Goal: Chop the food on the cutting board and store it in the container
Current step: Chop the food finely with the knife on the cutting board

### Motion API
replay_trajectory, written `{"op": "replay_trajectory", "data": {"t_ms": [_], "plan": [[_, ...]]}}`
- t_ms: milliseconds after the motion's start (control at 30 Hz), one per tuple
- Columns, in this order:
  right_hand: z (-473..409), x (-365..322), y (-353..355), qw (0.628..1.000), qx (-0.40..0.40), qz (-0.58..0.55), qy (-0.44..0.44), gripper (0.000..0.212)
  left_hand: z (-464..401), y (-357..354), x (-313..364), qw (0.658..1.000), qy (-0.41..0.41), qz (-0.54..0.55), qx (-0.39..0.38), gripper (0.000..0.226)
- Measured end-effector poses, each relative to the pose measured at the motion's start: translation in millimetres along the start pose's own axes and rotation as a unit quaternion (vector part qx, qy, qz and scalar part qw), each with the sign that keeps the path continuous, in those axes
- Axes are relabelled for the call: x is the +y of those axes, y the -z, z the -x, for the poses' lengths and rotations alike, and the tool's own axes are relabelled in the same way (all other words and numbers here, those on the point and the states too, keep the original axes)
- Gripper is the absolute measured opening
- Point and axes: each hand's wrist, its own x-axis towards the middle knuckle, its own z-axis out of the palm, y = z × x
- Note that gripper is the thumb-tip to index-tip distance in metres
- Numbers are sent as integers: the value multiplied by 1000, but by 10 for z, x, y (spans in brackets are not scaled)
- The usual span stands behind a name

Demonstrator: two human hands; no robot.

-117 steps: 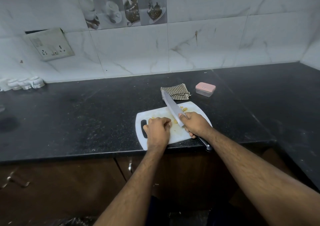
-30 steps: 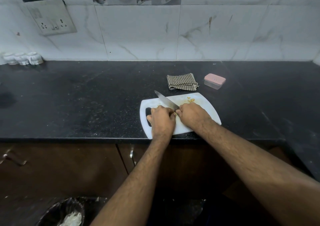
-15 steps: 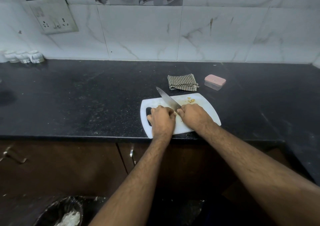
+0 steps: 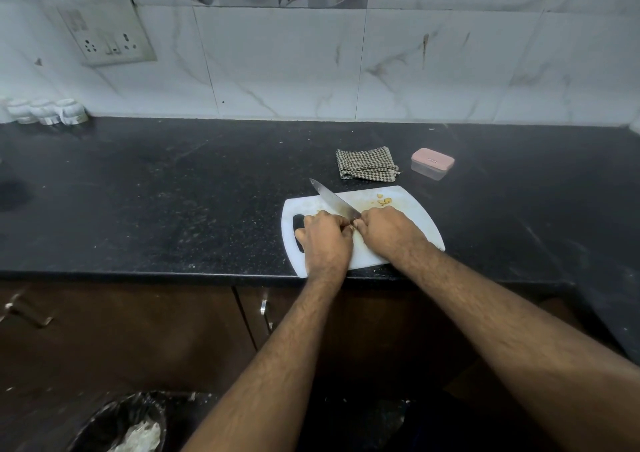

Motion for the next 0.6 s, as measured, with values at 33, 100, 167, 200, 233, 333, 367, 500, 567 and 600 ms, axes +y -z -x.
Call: {"op": "replay_trajectory", "data": {"t_ms": [33,100,167,200,233,333,367,500,567,600], "plan": [[-4,-16,10,1000,-3,10,2,34,-2,-6,-6,1000,0,2,1,18],[-9,-51,30,999,-9,37,10,34,3,-15,-14,1000,0,8,5,18],[-4,-69,28,998,-10,53,13,35,7,-16,-24,1000,3,17,8,17],[-5,-68,20,998,-9,54,11,35,7,-18,-28,1000,5,22,9,17],[-6,-64,13,999,-7,51,9,34,11,-13,-26,1000,6,26,9,17],[-27,-28,-3,1000,-2,11,-5,33,17,14,-13,1000,9,26,1,16],[-27,-8,-8,1000,0,-9,-9,33,13,17,-14,1000,10,24,-2,15],[18,45,-13,999,15,-37,-14,37,-1,3,-12,1000,14,21,0,15],[27,43,-10,999,13,-37,-12,39,-6,2,-3,1000,18,17,5,15],[31,43,-9,999,12,-37,-10,39,-9,1,-2,1000,19,17,6,15]]}}
